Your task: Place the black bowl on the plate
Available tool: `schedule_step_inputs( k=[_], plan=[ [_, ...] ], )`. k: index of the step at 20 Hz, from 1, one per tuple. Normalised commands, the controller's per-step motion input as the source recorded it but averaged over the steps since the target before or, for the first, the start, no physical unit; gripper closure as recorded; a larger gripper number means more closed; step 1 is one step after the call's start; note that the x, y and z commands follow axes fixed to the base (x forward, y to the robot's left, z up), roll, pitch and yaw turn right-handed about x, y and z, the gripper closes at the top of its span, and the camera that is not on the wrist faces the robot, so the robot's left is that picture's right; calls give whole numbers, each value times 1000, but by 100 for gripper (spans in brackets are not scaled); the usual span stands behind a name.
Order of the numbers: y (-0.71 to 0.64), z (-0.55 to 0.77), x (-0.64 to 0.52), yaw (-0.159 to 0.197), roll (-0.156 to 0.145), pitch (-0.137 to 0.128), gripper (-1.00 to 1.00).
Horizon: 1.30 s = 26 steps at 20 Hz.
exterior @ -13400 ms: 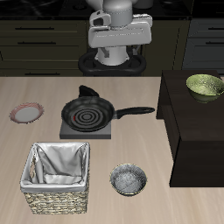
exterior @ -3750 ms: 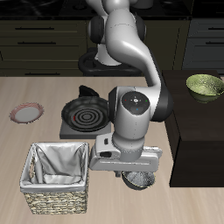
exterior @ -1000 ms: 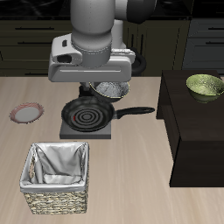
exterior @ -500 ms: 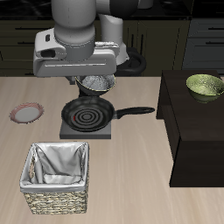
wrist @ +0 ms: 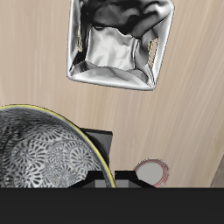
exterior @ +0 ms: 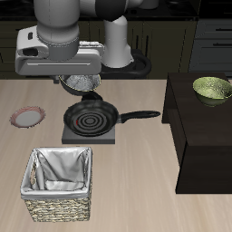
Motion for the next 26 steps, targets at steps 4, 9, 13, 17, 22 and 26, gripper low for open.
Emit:
schedule_step_inputs(
  k=[4, 9, 13, 17, 22, 26],
  plan=[
    [-140, -92, -294, 4, -3, -47, 100],
    [-145, -67, -282, 4, -17, -75, 100],
    [-178, 18, -280, 4, -21, -100, 100],
    [-159, -66, -272, -20, -27, -58, 100],
    [-234, -7, -297, 1, -55, -82, 100],
    [-183, -41, -371, -30, -31, -40, 100]
  ],
)
